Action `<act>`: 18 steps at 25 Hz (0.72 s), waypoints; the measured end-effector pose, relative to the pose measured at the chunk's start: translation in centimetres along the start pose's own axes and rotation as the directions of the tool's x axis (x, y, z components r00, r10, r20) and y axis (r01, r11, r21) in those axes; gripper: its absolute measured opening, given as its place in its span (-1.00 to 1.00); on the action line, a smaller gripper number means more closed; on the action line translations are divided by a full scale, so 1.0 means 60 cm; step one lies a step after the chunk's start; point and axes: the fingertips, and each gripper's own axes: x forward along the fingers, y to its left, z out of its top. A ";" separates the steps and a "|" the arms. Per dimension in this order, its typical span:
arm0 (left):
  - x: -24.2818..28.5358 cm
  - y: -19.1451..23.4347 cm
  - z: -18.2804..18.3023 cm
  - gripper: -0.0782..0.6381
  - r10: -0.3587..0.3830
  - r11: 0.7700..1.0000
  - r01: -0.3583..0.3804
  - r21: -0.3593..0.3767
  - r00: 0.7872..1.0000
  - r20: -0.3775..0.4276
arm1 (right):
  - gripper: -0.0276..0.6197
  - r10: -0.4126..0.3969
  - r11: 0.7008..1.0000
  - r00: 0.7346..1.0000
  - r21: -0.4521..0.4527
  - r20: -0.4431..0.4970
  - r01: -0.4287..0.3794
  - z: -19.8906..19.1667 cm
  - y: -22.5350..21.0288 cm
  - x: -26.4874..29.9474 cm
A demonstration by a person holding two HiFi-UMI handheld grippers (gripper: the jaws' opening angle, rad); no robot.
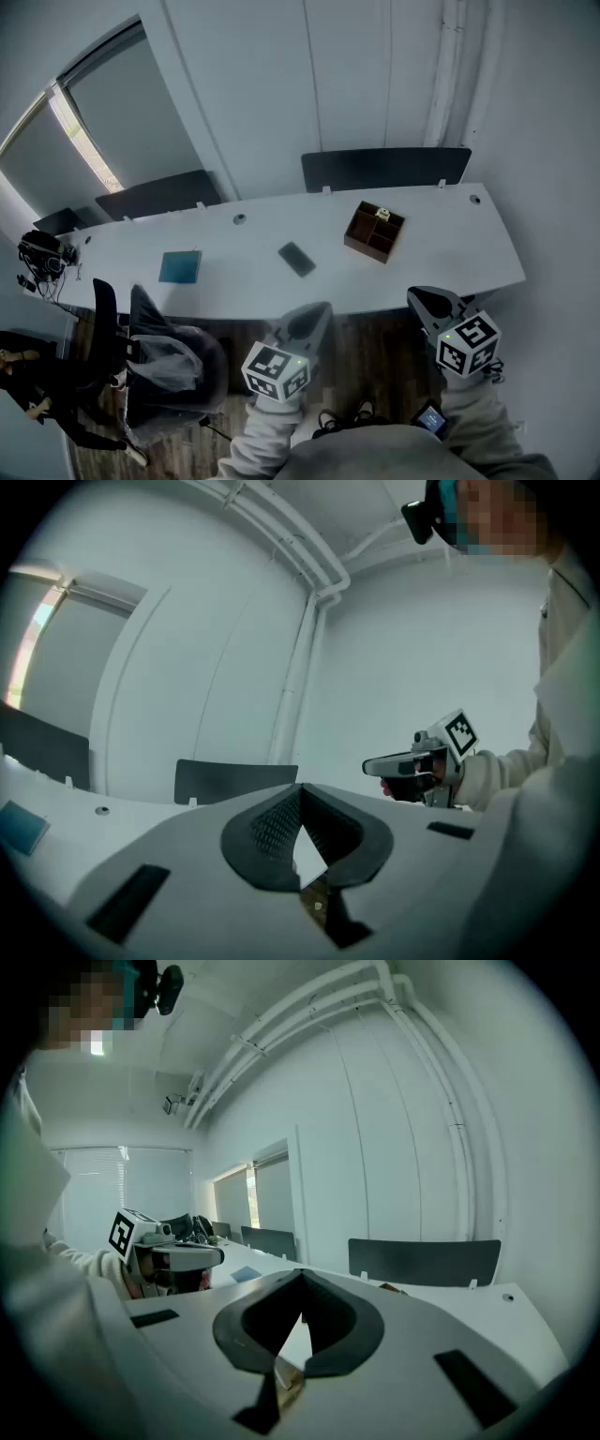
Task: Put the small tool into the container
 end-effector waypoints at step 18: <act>-0.002 0.001 0.029 -0.78 0.013 0.997 -0.017 0.074 0.998 0.061 | -0.85 -0.019 0.999 0.997 0.049 0.071 0.015 0.004 -0.019 -0.007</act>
